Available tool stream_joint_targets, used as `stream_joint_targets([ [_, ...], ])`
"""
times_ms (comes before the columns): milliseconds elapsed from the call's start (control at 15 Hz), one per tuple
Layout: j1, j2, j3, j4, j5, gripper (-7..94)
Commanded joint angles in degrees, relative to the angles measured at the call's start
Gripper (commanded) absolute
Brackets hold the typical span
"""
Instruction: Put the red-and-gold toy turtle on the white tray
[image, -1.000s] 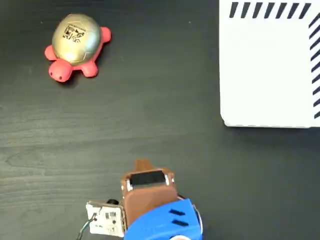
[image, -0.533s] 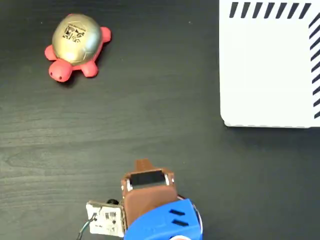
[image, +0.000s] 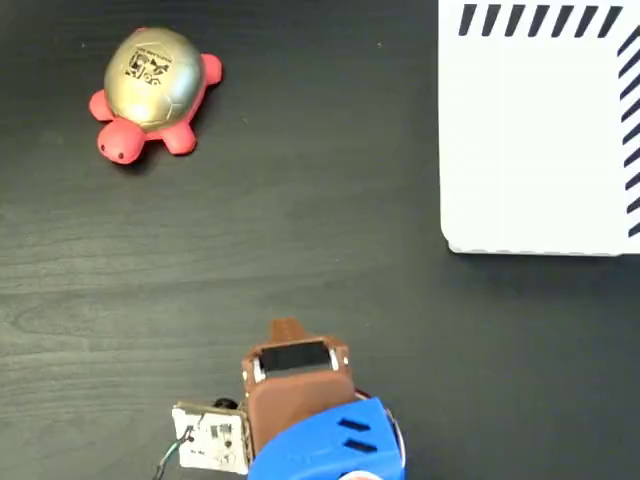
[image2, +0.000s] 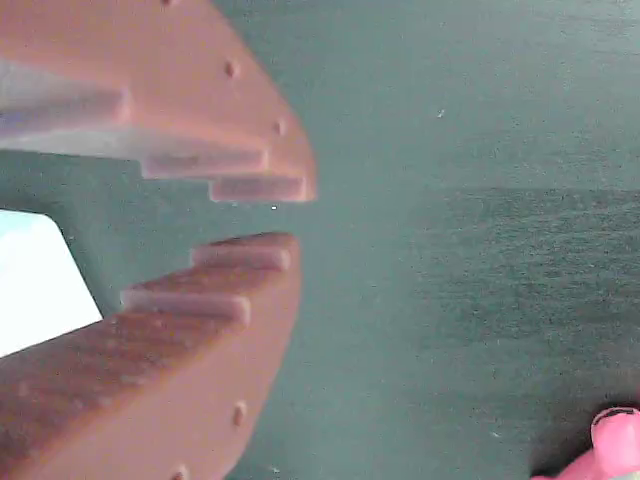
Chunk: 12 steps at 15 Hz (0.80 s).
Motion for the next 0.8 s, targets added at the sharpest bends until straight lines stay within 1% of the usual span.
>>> stream_joint_targets([
  [0, -1.14, 0.35, -0.35, 0.26, -0.26, 0],
  [67, -2.55, 0.35, -0.35, 0.26, -1.76, 0],
  [200, -2.81, 0.35, -0.35, 0.26, -2.02, 0],
  [267, -2.99, 0.35, -0.35, 0.09, -2.29, 3],
  [333, -3.60, -1.32, -0.18, -3.96, -2.02, 0],
  [400, -3.60, -6.24, -0.88, -10.02, -2.55, 0],
  [467, -3.60, -13.54, -5.10, -13.89, -4.83, 0],
  [533, -3.78, -21.62, -11.78, -15.56, -7.21, 0],
  [600, -4.04, -29.62, -19.86, -15.21, -10.11, 0],
  [733, -4.31, -44.38, -33.84, -12.39, -17.23, 0],
])
